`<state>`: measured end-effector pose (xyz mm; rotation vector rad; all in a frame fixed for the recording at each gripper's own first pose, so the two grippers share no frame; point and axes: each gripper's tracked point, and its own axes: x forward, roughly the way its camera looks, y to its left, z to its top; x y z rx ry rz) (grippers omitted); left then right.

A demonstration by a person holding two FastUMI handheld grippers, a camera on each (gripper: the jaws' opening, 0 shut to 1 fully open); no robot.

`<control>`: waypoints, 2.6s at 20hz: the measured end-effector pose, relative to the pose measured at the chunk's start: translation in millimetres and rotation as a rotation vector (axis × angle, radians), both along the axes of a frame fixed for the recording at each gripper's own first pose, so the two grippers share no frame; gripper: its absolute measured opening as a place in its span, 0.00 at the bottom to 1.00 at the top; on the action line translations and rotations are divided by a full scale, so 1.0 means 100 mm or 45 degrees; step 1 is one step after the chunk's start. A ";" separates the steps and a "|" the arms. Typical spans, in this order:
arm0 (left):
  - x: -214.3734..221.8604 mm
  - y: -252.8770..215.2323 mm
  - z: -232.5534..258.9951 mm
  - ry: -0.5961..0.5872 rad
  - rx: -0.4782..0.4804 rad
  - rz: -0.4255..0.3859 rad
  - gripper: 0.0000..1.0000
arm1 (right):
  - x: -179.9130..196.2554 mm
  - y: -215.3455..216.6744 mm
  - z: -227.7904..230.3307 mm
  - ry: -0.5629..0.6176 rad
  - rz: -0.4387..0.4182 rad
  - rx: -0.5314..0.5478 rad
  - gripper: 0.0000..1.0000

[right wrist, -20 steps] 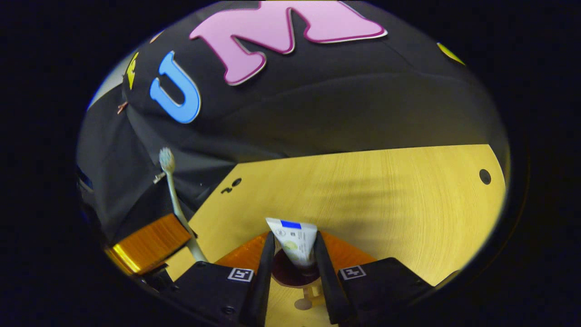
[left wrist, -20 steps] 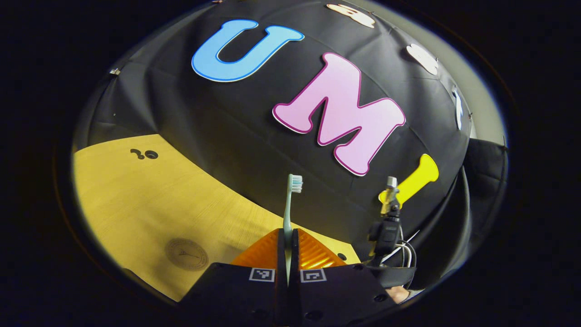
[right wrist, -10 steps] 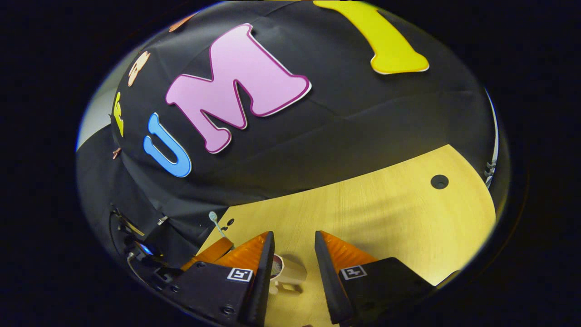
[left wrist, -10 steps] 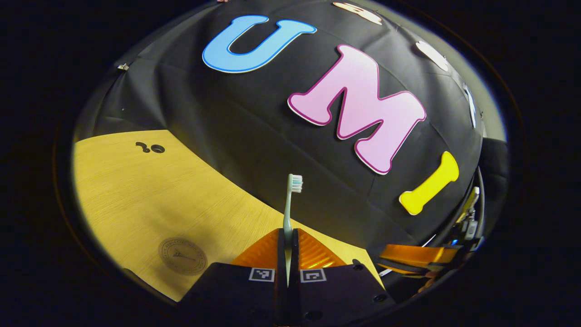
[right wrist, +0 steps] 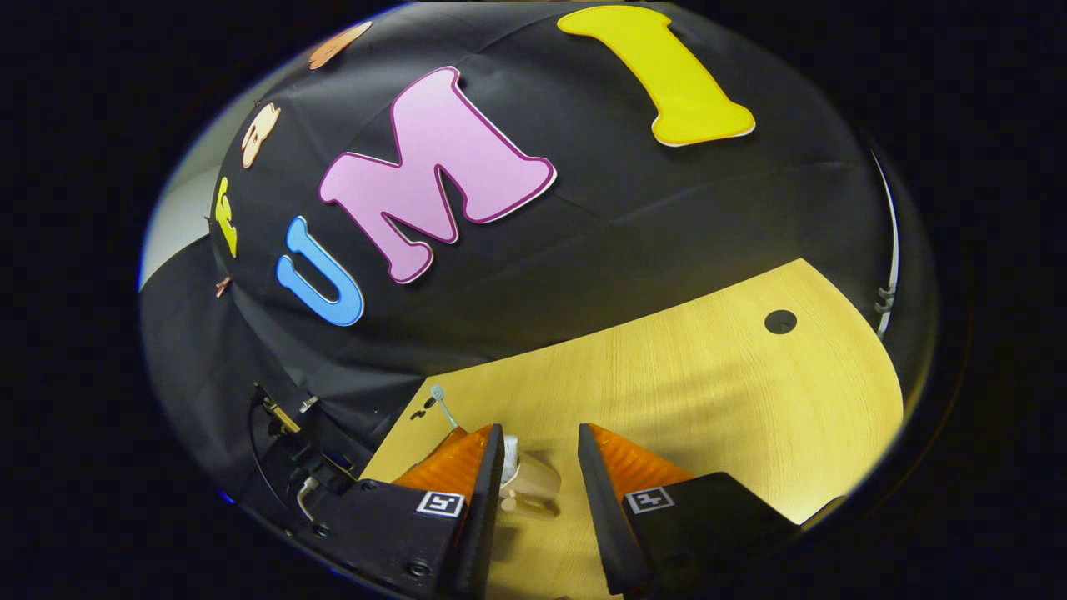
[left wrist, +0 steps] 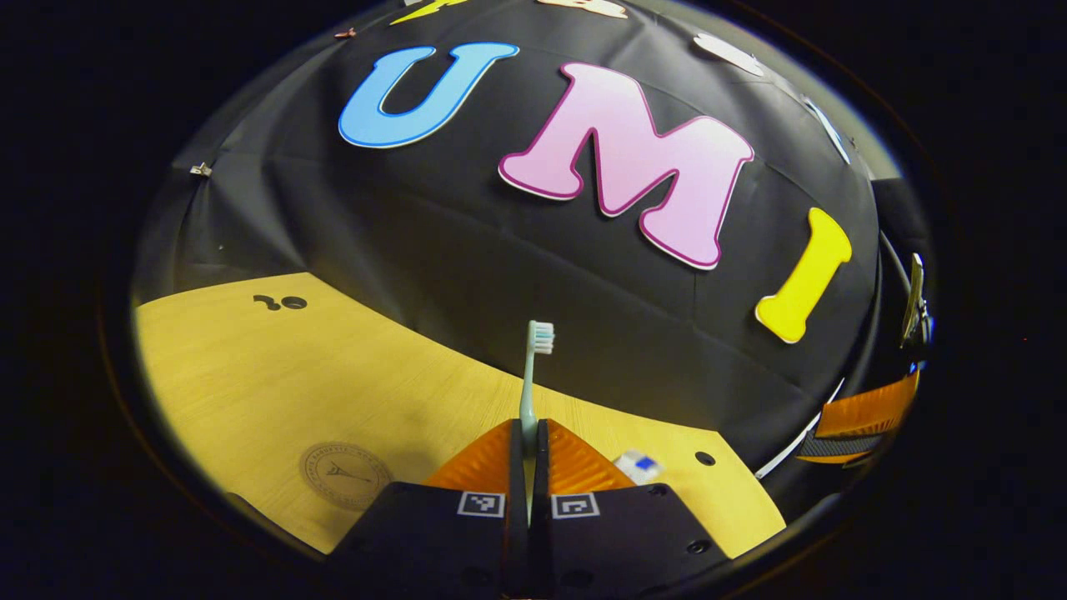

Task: Put the toothbrush and toothpaste on the desktop into the cup, then pick up the cup and place it on the coaster on the desktop.

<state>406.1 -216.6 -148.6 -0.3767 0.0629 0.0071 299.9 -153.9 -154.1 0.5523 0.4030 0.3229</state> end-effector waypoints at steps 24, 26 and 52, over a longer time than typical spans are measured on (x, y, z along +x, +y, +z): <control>-0.63 0.32 -0.04 0.014 0.110 -0.036 0.58 | -0.47 0.49 -0.54 0.234 0.160 -0.140 0.66; -0.90 0.47 0.06 0.019 0.137 -0.041 0.65 | -0.50 0.64 -0.60 0.283 0.222 -0.219 0.58; -2.52 1.91 -0.25 0.260 0.242 0.065 0.83 | -0.38 1.45 -1.65 0.649 0.433 -0.940 0.19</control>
